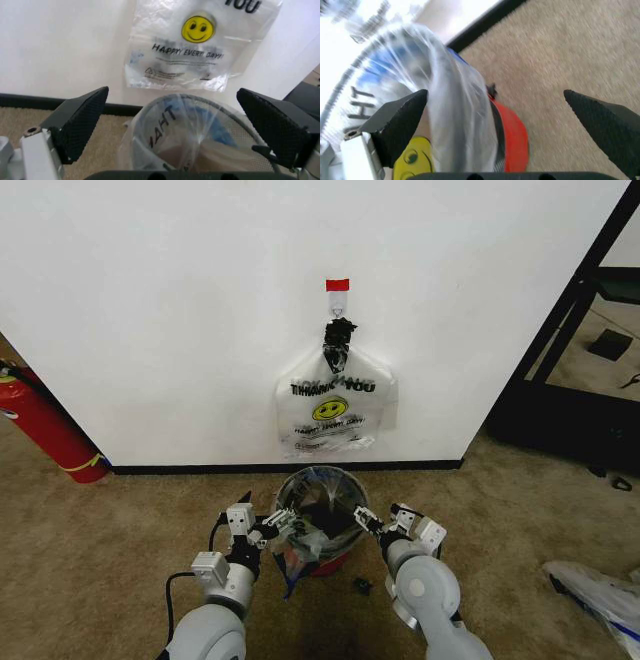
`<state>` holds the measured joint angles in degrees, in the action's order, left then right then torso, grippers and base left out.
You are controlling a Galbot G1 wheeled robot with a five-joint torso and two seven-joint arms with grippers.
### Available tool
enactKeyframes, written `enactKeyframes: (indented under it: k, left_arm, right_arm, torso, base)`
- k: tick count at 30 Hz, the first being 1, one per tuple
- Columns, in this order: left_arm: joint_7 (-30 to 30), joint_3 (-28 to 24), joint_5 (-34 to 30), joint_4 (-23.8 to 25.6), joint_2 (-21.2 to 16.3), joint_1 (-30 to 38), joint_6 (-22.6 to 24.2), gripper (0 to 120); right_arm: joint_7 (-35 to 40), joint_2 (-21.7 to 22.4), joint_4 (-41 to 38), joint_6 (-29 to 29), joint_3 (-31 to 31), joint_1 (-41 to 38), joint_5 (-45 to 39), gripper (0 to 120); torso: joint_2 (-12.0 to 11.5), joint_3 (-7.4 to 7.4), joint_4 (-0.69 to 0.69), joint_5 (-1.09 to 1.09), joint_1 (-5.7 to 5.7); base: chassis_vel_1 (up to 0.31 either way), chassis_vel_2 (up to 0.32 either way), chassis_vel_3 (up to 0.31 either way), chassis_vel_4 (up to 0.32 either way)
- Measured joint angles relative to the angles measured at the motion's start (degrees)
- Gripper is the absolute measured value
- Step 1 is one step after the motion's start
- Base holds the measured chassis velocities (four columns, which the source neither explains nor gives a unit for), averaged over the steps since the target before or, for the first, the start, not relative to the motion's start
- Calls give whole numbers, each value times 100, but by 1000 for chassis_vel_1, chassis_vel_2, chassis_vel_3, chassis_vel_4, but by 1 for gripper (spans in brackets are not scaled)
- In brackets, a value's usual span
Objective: Pick up the garbage bag from the wall and place it over the trash bin.
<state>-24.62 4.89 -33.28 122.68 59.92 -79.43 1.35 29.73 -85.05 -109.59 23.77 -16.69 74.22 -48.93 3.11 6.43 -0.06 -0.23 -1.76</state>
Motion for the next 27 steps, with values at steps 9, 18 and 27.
enactKeyframes:
  k: [9, 18, 27]
  left_arm:
    - [151, 329, 297, -166, 42, 80, -252, 100]
    - [563, 1082, 1074, -538, 294, -211, -1376, 100]
    - [880, 1615, 1377, -411, 538, -888, -1897, 100]
  right_arm:
    - [-1628, 190, -179, -1739, 2, 410, 1826, 100]
    - [-1877, 478, -908, -3372, -682, 1377, 3885, 100]
    - [-1990, 222, -1519, -4166, -1109, 2763, 4602, 100]
  torso:
    - [0, 0, 1, 0, 0]
    - [0, 0, 0, 0, 0]
    - [0, -1, -1, 0, 1]
  base:
    - [0, 0, 0, 0]
    - [0, 0, 0, 0]
    - [0, 0, 0, 0]
